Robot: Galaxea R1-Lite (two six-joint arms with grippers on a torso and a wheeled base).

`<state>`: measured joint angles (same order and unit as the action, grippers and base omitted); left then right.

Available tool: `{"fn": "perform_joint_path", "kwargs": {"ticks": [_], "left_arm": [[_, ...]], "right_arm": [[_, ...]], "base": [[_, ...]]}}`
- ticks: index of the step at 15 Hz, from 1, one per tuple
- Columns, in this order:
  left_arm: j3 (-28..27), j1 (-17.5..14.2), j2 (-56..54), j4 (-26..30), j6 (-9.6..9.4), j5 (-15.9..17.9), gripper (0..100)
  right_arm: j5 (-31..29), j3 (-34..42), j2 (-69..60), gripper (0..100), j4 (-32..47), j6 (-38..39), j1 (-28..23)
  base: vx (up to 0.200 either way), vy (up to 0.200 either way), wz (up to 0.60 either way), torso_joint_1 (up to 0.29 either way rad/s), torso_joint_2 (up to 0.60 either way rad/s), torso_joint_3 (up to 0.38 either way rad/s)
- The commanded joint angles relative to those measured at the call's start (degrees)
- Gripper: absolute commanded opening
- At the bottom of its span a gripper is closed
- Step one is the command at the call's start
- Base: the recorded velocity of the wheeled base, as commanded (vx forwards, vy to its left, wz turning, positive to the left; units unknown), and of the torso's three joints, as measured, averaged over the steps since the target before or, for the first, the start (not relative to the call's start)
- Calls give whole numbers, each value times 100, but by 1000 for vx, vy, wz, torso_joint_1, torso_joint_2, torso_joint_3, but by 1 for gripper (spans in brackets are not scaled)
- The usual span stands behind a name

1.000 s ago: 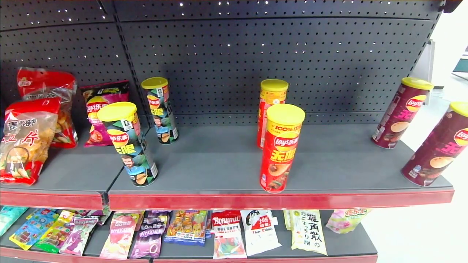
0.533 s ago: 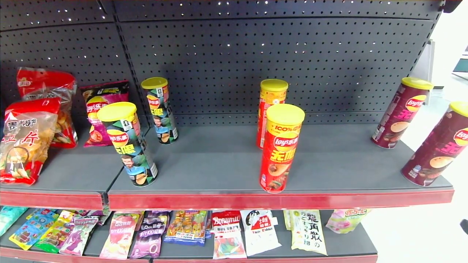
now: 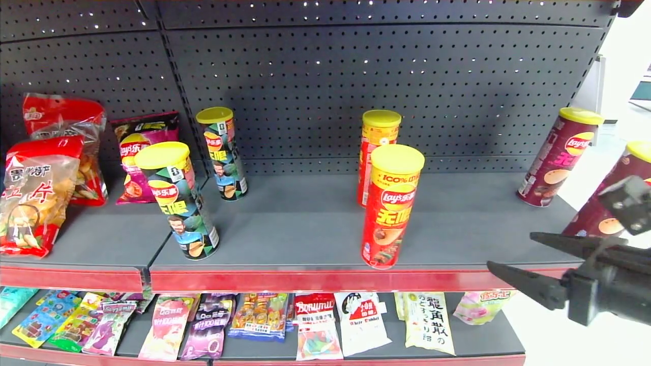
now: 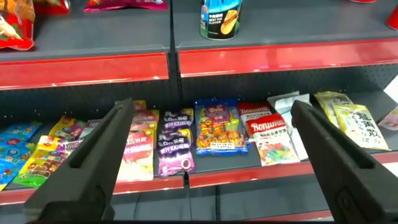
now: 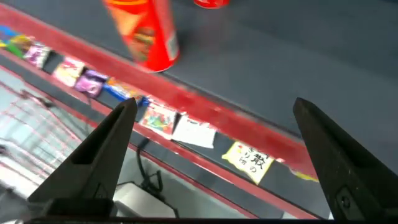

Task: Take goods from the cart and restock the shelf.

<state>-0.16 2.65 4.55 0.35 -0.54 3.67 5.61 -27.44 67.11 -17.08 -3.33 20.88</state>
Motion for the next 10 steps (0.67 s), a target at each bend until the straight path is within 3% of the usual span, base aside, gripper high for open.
{"fn": "perform_joint_path", "kwargs": {"ticks": [1, 5, 10], "left_arm": [[-2, -1, 20, 0, 1, 2, 100], [-2, -1, 20, 0, 1, 2, 100], [-2, -1, 20, 0, 1, 2, 100]], "right_arm": [[-174, -33, 1357, 100, -472, 34, 12], [-209, -156, 2210, 100, -1201, -1, 4], [-288, -420, 2667, 100, -1263, -19, 30]], "base": [[0, 0, 0, 0, 0, 0], [0, 0, 0, 0, 0, 0], [0, 0, 0, 0, 0, 0]]}}
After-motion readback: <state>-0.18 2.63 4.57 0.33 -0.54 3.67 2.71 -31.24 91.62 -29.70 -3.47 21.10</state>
